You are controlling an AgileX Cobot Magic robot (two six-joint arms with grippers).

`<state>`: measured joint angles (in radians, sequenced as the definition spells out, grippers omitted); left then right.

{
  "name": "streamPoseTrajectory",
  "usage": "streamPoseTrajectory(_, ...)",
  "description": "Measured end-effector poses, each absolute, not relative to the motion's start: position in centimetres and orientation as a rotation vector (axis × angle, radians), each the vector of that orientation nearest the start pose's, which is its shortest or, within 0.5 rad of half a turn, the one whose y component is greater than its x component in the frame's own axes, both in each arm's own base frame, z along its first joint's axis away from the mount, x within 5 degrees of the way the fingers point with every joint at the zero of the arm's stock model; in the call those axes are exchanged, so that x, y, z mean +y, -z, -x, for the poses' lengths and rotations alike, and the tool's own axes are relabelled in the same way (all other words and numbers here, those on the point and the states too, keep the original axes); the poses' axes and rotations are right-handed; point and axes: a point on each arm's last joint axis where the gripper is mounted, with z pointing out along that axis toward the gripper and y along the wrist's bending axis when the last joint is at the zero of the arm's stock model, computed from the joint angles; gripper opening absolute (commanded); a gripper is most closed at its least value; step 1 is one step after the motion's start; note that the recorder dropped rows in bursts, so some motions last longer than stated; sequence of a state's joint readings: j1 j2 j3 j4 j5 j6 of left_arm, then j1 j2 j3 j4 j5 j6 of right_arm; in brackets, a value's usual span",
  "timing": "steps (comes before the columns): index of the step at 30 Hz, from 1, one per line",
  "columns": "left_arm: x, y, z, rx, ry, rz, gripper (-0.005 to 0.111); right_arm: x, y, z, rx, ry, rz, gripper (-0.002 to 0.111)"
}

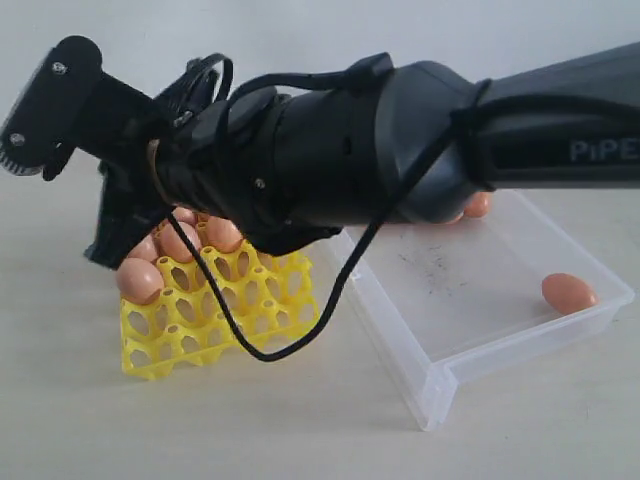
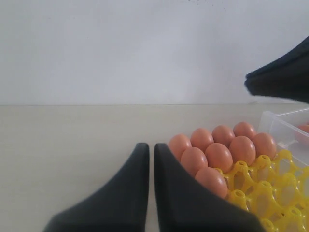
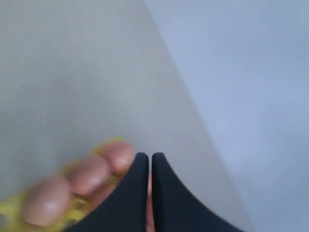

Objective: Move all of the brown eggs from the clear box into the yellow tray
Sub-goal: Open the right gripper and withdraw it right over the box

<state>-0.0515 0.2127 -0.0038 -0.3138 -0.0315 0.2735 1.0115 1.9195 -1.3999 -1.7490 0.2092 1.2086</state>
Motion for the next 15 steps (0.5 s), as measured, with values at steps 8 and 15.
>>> streamPoseTrajectory(8,-0.3,-20.3,-7.4,1.663,0.061,-0.002,0.004,29.7,-25.4,-26.3,1.464,0.908,1.036,0.0)
streamPoseTrajectory(15,-0.3,-20.3,-7.4,1.663,0.061,-0.002,0.004,24.2,-26.2,-24.2,1.518,0.989,0.885,0.0)
